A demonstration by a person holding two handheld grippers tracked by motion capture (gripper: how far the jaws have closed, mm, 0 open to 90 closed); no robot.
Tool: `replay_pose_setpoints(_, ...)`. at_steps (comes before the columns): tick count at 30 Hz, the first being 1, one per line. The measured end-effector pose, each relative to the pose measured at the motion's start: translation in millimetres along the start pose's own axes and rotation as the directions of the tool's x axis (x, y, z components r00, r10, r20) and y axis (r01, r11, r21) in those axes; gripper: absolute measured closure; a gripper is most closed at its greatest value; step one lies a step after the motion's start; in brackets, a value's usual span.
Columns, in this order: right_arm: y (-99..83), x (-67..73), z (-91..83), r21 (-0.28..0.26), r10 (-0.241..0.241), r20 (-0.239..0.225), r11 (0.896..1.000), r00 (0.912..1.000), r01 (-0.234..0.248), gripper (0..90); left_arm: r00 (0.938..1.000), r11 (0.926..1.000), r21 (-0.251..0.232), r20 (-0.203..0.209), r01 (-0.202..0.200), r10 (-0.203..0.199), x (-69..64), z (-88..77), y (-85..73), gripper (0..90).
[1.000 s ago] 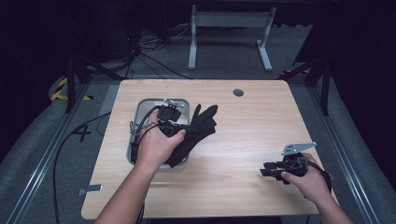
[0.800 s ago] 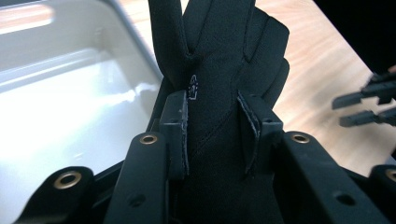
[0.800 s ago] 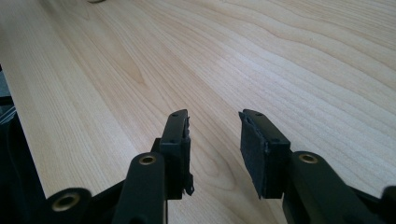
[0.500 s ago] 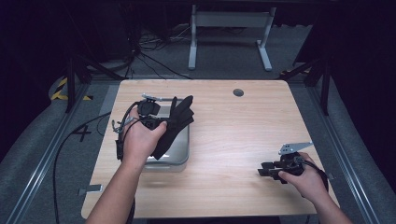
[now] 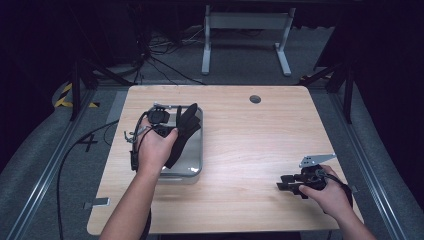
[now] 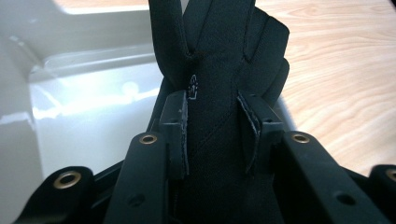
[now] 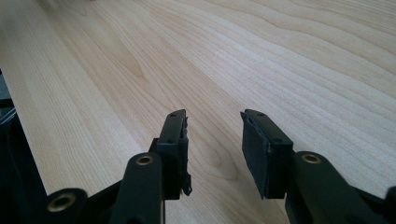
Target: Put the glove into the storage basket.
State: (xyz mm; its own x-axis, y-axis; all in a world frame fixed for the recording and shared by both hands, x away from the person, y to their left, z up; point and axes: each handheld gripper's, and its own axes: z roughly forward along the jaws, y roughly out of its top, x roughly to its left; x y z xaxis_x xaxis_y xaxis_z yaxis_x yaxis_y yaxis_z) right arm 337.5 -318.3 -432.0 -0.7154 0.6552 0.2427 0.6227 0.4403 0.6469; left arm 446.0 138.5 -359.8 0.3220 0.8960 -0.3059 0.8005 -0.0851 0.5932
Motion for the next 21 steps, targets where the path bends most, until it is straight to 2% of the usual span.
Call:
replay_pose_setpoints(6,0.3,0.6,0.3,-0.002,-0.002,-0.002,1.0,1.0,0.002,60.9,0.9983,0.9987,0.02,-0.036,0.047,-0.046,5.6,10.5,-9.1,65.7)
replay_pose_setpoints(9,0.7,1.1,0.3,-0.005,-0.004,-0.003,1.0,1.0,0.004,60.2,0.9984,0.9979,0.039,-0.025,0.052,-0.051,7.0,16.0,-14.3,65.6)
replay_pose_setpoints(14,1.2,2.0,-0.3,-0.01,-0.001,-0.009,1.0,1.0,0.001,60.2,0.9973,0.9967,0.059,-0.051,0.056,-0.053,12.2,23.8,-21.3,65.3)
replay_pose_setpoints(21,1.4,1.8,1.6,-0.006,0.0,-0.012,1.0,0.9999,0.0,60.0,0.9976,0.9954,0.085,-0.057,0.045,-0.04,12.8,27.9,-20.5,63.1)
